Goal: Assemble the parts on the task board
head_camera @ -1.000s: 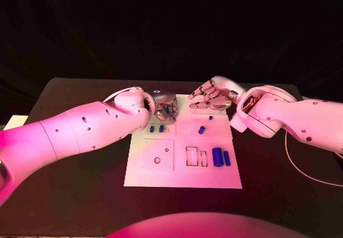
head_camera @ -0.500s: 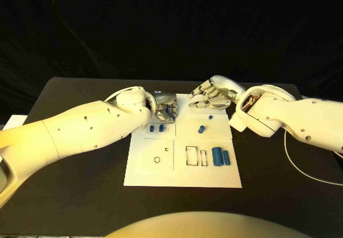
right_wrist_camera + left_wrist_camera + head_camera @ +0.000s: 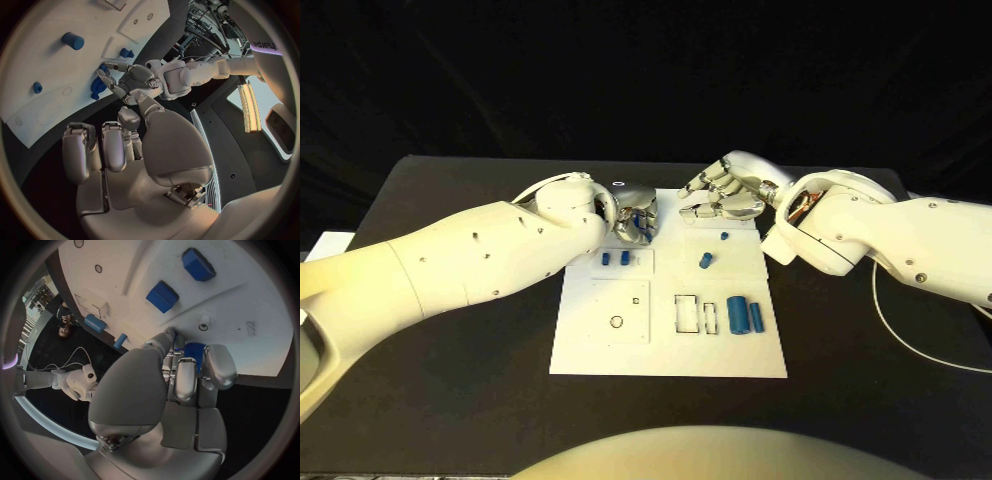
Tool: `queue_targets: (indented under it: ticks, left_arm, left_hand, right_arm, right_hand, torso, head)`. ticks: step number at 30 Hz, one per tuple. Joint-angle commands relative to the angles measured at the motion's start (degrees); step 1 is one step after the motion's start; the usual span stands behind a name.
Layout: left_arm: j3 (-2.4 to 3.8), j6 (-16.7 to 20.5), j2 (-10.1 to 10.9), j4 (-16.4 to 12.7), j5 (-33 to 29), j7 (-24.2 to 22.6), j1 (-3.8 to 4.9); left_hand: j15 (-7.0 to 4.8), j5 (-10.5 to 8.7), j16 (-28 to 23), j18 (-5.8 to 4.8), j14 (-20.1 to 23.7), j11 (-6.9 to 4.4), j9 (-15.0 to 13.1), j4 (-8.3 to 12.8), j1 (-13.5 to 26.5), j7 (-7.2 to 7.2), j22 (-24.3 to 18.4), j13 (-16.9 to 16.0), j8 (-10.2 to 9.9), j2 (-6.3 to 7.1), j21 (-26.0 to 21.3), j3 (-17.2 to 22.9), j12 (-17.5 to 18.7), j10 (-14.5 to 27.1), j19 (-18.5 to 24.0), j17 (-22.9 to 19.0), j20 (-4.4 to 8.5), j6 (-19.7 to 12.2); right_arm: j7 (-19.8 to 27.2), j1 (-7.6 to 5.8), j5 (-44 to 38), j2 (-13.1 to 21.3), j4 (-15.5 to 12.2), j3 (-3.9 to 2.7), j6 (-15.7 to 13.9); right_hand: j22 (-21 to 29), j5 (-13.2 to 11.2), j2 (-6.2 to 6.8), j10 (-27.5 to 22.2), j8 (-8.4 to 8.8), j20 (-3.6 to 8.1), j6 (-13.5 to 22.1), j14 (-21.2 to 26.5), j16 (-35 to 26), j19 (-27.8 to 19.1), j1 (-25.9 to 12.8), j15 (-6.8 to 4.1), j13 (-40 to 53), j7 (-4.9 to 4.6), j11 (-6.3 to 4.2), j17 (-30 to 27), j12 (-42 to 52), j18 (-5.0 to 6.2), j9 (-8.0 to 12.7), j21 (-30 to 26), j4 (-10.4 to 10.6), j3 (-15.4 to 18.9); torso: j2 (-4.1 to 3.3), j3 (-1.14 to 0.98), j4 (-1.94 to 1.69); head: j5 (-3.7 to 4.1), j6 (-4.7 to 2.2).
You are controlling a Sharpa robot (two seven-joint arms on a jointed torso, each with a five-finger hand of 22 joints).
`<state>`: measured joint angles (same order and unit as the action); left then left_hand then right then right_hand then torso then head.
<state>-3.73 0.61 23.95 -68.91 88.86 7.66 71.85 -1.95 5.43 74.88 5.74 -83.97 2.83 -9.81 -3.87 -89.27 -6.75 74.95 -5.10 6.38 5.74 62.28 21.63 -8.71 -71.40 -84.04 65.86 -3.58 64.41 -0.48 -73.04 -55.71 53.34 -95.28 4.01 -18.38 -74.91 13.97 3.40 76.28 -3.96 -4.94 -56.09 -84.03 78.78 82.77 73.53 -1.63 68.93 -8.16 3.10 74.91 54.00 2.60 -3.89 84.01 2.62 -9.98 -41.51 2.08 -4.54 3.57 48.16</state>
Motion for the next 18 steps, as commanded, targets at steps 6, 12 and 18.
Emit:
queue_targets:
  ticks: [6,12,18]
  left_arm:
    - [0.51,3.3,2.1,-2.3,-3.1,-1.1,-0.48]
    - [2.3,6.1,4.6,-5.4,-7.4,-1.9,-0.43]
    - [3.4,4.8,7.3,-7.7,-11.0,-1.8,-0.01]
  left_hand:
    - [0.03,-0.07,0.5,-0.82,-1.9,0.16,0.6,1.8,2.8,-0.28,0.7,-0.4,-1.1,1.32,0.5,4.2,1.9,-0.9,-2.1,-0.8,0.11,1.0]
    - [0.08,-0.08,0.5,-0.77,-1.9,0.19,0.8,2.0,3.8,-0.35,0.7,-0.4,-1.3,1.56,0.3,4.7,2.4,-1.1,-2.1,-0.9,0.06,1.1]
    - [0.29,-0.06,0.6,-0.78,-1.8,0.47,1.1,2.4,4.8,-0.58,0.8,-0.3,-2.0,1.89,0.2,5.5,3.4,-0.5,-2.0,-1.2,-0.09,0.5]
  right_arm:
    - [0.6,0.03,-0.2,0.0,-0.1,0.0,0.4]
    - [0.6,0.03,-0.2,0.0,0.0,0.0,0.4]
    - [0.6,0.03,-0.2,0.1,0.0,0.0,0.4]
  right_hand:
    - [-1.6,0.4,-0.56,-0.3,0.07,0.0,-0.1,-3.1,-0.2,-0.5,0.1,0.38,0.0,-0.18,-0.02,1.8,-0.1,0.48,0.0,-0.3,0.1,0.1]
    - [-1.6,0.4,-0.56,-0.3,0.07,0.0,-0.1,-3.1,-0.2,-0.5,0.1,0.38,0.0,-0.18,-0.02,1.8,-0.1,0.48,0.0,-0.3,0.1,0.1]
    - [-1.6,0.4,-0.56,-0.3,0.07,0.0,-0.1,-3.1,-0.2,-0.5,0.1,0.38,0.0,-0.18,-0.02,1.8,-0.1,0.48,0.0,-0.3,0.1,0.1]
  torso:
    - [0.06,-0.01,-0.06]
    - [0.13,-0.05,-0.12]
    - [0.14,-0.07,-0.1]
  head:
    - [0.15,-0.07]
    - [0.05,-0.29]
    - [0.12,-0.42]
